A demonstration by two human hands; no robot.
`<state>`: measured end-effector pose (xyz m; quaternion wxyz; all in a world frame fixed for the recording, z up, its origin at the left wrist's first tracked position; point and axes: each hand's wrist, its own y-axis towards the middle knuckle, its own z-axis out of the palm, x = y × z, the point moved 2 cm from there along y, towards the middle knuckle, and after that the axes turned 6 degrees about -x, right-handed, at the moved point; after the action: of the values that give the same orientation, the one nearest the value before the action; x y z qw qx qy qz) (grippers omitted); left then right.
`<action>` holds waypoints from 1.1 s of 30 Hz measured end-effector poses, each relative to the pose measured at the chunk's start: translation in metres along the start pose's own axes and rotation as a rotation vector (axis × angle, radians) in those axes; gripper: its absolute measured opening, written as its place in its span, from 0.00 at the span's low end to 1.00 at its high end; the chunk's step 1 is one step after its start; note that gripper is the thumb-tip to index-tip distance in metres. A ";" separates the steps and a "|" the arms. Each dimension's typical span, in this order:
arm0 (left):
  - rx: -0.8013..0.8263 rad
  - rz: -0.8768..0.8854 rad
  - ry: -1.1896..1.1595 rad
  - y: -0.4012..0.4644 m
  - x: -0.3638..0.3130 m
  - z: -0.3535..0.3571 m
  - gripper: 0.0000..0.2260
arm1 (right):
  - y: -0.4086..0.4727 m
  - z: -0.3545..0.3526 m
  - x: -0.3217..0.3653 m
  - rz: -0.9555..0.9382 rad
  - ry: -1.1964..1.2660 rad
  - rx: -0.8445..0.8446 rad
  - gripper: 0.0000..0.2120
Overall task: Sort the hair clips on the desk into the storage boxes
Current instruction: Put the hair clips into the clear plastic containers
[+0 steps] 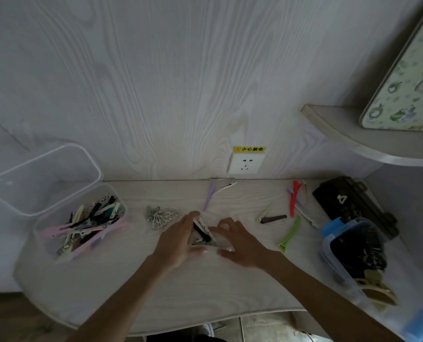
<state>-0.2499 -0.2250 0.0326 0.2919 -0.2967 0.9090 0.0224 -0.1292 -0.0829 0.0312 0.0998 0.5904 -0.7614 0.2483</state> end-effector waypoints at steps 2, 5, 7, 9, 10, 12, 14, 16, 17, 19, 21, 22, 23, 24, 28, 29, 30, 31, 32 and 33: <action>0.018 0.005 0.097 0.000 0.000 0.003 0.39 | -0.004 0.007 0.004 0.023 0.020 -0.091 0.27; -0.011 -0.014 0.064 0.000 0.000 0.004 0.27 | -0.007 0.014 0.011 0.092 0.107 -0.192 0.22; -0.039 -0.038 0.023 -0.002 0.000 0.003 0.19 | -0.006 0.013 0.017 0.118 0.100 -0.256 0.18; -0.029 -0.057 -0.006 -0.007 0.001 0.001 0.15 | -0.006 0.013 0.023 0.096 0.053 -0.302 0.14; -0.024 -0.061 -0.022 -0.010 0.002 0.000 0.14 | -0.007 0.014 0.026 0.089 0.033 -0.301 0.13; -0.027 -0.055 -0.027 -0.016 0.004 -0.006 0.13 | -0.006 0.015 0.030 0.052 0.013 -0.314 0.13; -0.044 -0.038 -0.010 -0.020 0.008 -0.012 0.13 | -0.004 0.016 0.034 0.011 0.029 -0.334 0.14; -0.083 -0.035 0.008 -0.025 0.010 -0.022 0.11 | -0.001 0.010 0.041 0.031 0.071 -0.289 0.13; -0.113 -0.041 0.021 -0.029 0.012 -0.030 0.10 | 0.004 0.006 0.047 0.027 0.089 -0.274 0.12; -0.169 -0.051 0.027 -0.033 0.016 -0.047 0.10 | 0.015 -0.003 0.059 -0.006 0.094 -0.293 0.10; -0.229 -0.060 0.030 -0.036 0.020 -0.072 0.10 | 0.029 -0.017 0.076 -0.046 0.130 -0.335 0.09; -0.254 -0.077 0.048 -0.039 0.024 -0.088 0.10 | 0.040 -0.023 0.088 -0.089 0.159 -0.337 0.09; -0.279 -0.098 0.085 -0.042 0.027 -0.105 0.09 | 0.052 -0.027 0.099 -0.126 0.177 -0.323 0.08; -0.316 -0.133 0.130 -0.047 0.035 -0.124 0.08 | 0.067 -0.032 0.116 -0.169 0.202 -0.311 0.08; -0.498 -0.308 0.125 -0.073 0.070 -0.179 0.06 | 0.119 -0.040 0.183 -0.277 0.242 -0.279 0.09; -0.517 -0.361 0.120 -0.080 0.080 -0.187 0.06 | 0.130 -0.037 0.199 -0.307 0.249 -0.252 0.10; -0.525 -0.417 0.111 -0.084 0.090 -0.191 0.07 | 0.139 -0.033 0.211 -0.333 0.242 -0.216 0.11; -0.521 -0.472 0.102 -0.087 0.101 -0.191 0.08 | 0.148 -0.029 0.221 -0.349 0.216 -0.174 0.12; -0.495 -0.524 0.094 -0.089 0.112 -0.188 0.09 | 0.155 -0.024 0.226 -0.361 0.181 -0.126 0.13; -0.443 -0.573 0.089 -0.091 0.122 -0.183 0.11 | 0.161 -0.019 0.229 -0.366 0.135 -0.067 0.16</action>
<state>-0.3746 -0.4033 0.1299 0.1750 -0.5960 0.7740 0.1230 -0.3493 -0.2385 0.1077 0.2136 0.6975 -0.6408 0.2394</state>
